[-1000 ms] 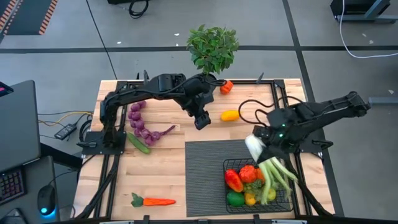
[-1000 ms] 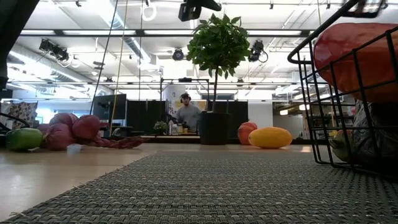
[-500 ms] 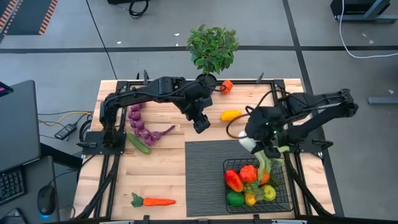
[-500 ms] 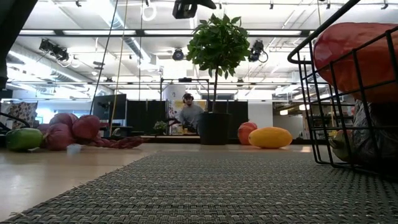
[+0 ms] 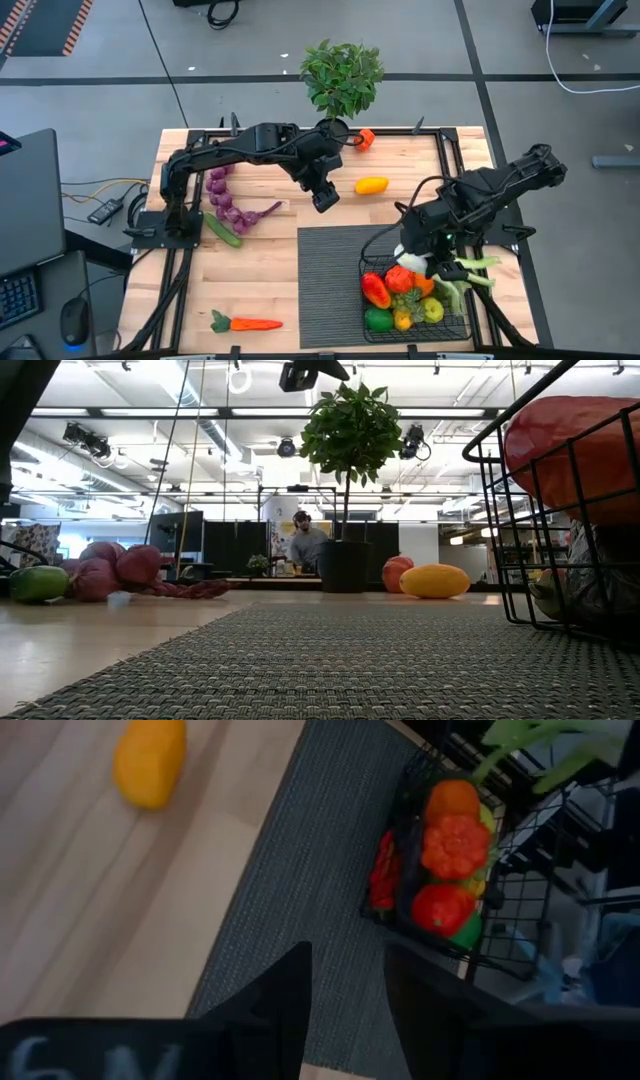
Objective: Build produce basket
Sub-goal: Put the green celery into the black wire basket
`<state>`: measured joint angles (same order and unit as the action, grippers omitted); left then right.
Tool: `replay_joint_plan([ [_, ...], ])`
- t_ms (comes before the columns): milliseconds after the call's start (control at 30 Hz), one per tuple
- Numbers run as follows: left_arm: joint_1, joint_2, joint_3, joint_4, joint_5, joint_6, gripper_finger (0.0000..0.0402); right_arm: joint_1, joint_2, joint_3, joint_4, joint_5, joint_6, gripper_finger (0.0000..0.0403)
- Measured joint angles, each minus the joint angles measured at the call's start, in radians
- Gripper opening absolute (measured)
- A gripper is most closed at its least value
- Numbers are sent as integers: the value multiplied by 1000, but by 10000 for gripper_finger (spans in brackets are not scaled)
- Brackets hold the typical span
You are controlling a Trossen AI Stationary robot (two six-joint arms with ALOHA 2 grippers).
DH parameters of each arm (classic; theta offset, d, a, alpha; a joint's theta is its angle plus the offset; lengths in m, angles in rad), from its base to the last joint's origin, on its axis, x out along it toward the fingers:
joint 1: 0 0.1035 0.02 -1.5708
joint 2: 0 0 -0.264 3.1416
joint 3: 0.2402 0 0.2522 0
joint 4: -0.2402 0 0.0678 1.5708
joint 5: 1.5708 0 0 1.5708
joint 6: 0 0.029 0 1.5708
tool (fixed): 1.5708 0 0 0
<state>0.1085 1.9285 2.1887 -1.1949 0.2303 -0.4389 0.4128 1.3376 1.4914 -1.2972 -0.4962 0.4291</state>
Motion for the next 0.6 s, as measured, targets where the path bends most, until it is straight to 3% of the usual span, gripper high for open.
replay_joint_plan([
  [367, 6, 0, 0, 19, -21, 40, 133, 78, 68, 0, 68, -213, 84, 94],
  [600, 5, 0, 0, 17, -20, 55, 133, 98, 189, 0, 74, -235, 61, 94],
])
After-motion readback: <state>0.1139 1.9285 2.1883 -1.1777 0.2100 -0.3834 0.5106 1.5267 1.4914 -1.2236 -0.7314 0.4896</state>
